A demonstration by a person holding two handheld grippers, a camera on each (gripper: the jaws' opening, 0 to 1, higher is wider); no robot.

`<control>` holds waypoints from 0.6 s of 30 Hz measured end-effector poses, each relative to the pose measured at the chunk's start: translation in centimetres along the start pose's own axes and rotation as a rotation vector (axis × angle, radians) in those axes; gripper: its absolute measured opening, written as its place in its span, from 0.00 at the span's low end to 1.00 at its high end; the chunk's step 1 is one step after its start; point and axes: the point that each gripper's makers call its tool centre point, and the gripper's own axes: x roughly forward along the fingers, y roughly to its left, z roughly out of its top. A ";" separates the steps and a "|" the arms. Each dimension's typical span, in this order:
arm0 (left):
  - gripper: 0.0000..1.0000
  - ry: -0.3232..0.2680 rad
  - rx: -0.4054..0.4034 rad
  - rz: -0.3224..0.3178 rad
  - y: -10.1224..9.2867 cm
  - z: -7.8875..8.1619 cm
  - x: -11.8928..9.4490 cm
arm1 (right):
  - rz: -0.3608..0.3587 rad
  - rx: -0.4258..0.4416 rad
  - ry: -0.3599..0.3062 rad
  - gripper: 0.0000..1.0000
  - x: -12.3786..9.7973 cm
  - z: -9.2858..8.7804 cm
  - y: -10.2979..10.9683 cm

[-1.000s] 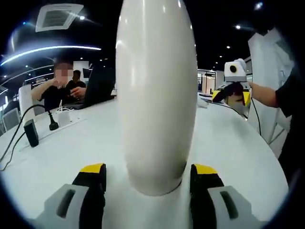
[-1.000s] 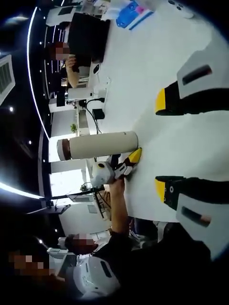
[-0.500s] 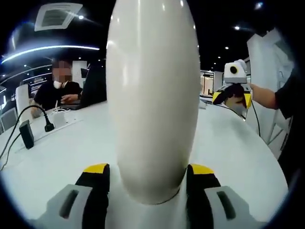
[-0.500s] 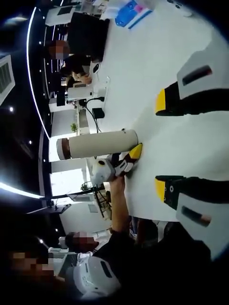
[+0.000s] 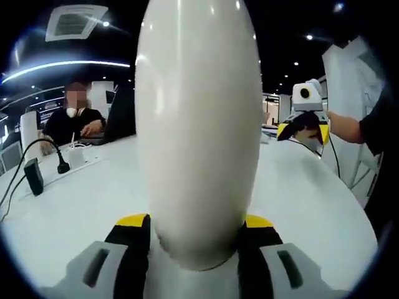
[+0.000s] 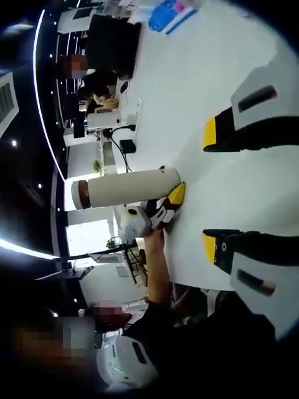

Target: Grasp the water cup twist off the cup lid place the cup lid on the table

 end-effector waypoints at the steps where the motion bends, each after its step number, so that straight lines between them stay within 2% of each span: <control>1: 0.53 -0.006 0.003 -0.004 -0.1 0.1 0.0 | 0.002 0.002 -0.001 0.52 0.1 0.0 0.0; 18: 0.53 -0.022 -0.006 0.019 -0.4 0.1 0.4 | 0.044 0.045 -0.029 0.50 2.4 -0.7 0.6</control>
